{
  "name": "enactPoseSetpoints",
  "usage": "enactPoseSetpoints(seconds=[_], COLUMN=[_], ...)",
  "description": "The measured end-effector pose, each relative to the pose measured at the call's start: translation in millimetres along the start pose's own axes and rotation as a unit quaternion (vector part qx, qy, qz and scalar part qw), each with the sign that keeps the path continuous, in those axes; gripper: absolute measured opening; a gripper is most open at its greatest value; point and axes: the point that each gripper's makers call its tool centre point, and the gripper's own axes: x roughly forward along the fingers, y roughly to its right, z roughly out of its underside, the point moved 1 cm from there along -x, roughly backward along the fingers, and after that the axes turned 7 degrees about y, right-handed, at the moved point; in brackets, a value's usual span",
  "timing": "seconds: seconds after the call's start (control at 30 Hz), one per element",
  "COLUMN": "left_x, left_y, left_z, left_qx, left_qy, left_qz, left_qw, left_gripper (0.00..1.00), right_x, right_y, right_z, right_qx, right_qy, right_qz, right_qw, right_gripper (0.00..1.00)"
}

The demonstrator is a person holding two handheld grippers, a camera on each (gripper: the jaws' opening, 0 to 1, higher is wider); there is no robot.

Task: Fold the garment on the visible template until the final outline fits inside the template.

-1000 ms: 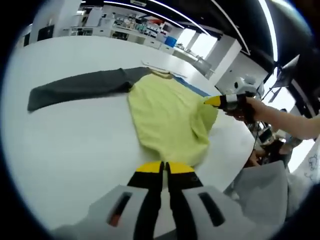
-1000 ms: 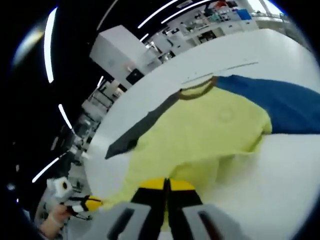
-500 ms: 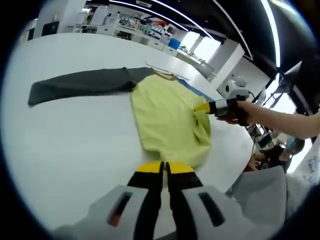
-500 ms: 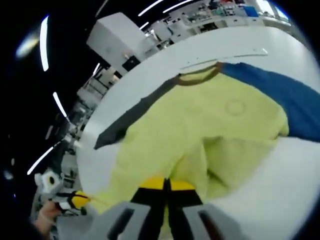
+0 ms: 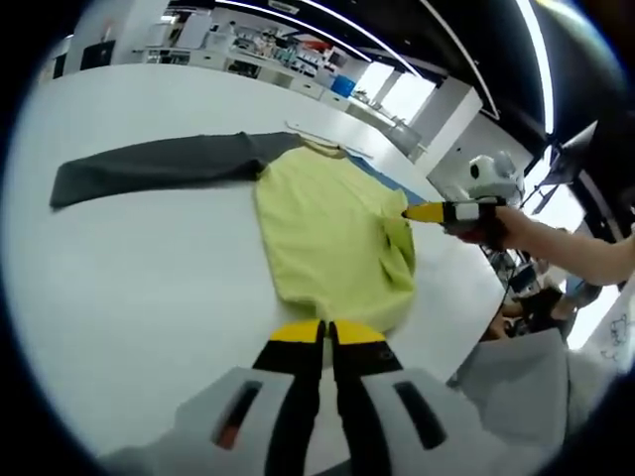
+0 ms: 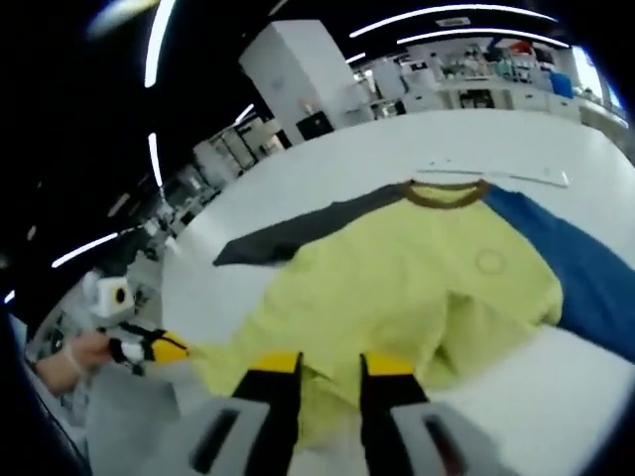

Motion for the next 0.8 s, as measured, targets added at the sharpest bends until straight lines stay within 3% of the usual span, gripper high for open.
enactPoseSetpoints(seconds=[0.1, 0.4, 0.73, 0.8], left_x=[0, 0, 0, -1], left_y=[0.8, 2.4, 3.1, 3.3], left_z=[0.1, 0.8, 1.4, 1.5], left_qx=[0.002, -0.001, -0.006, -0.006], left_qy=[-0.001, 0.0, 0.003, 0.003], left_qz=[0.003, 0.005, 0.002, 0.002], left_qw=[1.0, 1.0, 1.0, 1.0], left_gripper=[0.0, 0.0, 0.0, 0.0], right_x=[-10, -21, -20, -19], right_y=[0, 19, 27, 32], right_z=[3.8, 5.9, 12.5, 14.4], right_qx=[-0.019, -0.016, -0.007, 0.005], right_qy=[0.007, 0.013, 0.003, 0.001], right_qz=[0.002, 0.025, 0.043, 0.054], right_qw=[0.9998, 0.9995, 0.9991, 0.9985], right_gripper=[0.34, 0.53, 0.48, 0.43])
